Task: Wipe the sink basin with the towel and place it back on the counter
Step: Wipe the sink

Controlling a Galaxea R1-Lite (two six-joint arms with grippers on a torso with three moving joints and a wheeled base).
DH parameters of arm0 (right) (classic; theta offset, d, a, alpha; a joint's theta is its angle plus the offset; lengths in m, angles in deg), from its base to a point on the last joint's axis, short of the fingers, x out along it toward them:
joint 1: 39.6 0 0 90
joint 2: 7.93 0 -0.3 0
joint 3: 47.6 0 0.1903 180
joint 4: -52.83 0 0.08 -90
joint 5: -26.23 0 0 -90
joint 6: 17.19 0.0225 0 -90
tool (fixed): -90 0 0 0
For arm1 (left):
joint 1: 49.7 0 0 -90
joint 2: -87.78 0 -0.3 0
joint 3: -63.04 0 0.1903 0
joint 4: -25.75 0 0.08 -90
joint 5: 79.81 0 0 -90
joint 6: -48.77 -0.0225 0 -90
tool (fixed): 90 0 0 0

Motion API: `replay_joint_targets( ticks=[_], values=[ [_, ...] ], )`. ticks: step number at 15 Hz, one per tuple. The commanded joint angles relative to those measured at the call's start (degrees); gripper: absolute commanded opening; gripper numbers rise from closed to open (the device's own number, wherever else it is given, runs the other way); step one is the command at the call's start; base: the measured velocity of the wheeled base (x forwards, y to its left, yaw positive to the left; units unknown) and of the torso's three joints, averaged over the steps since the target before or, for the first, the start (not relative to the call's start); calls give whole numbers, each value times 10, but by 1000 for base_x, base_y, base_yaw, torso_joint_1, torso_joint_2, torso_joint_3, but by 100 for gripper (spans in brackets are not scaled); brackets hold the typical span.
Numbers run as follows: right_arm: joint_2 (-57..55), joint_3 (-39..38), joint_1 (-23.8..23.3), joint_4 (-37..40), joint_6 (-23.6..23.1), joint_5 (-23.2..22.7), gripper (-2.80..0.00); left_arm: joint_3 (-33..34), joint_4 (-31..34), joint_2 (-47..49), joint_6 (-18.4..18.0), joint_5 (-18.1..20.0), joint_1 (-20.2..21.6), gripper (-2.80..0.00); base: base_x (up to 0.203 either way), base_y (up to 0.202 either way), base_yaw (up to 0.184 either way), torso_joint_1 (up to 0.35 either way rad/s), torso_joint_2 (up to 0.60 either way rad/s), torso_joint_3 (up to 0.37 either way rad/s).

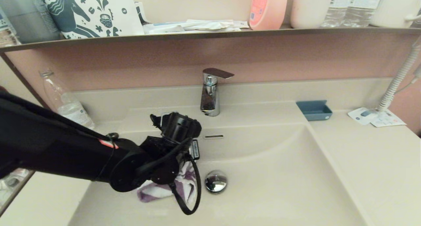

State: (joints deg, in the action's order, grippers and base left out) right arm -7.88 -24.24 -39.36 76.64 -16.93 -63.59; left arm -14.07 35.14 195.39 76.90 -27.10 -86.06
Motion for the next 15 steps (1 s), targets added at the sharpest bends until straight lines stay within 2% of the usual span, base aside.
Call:
replay_joint_targets(
  ticks=[1, 6, 7, 10, 12, 14, 15],
  values=[
    [0, 0, 0, 0, 0, 0, -280, 29, -3, -48, -15, 21, 63, -280, 0, 0, 0, 0, 0, 0],
    [0, 0, 0, 0, 0, 0, -280, 58, -4, -118, -85, 97, 215, -280, 0, 0, 0, 0, 0, 0],
    [0, 0, 0, 0, 0, 0, -280, 60, -3, -134, -98, 107, 230, -280, 0, 0, 0, 0, 0, 0],
    [0, 0, 0, 0, 0, 0, -280, 85, -3, -179, -113, 110, 234, -280, 0, 0, 0, 0, 0, 0],
    [0, 0, 0, 0, 0, 0, -280, 109, 2, -245, -117, 109, 227, -280, 0, 0, 0, 0, 0, 0],
    [0, 0, 0, 0, 0, 0, -280, 115, 28, -307, -136, 107, 233, -280, 0, 0, 0, 0, 0, 0],
    [0, 0, 0, 0, 0, 0, -280, 99, 62, -339, -158, 106, 244, -280, 0, 0, 0, 0, 0, 0]
  ],
)
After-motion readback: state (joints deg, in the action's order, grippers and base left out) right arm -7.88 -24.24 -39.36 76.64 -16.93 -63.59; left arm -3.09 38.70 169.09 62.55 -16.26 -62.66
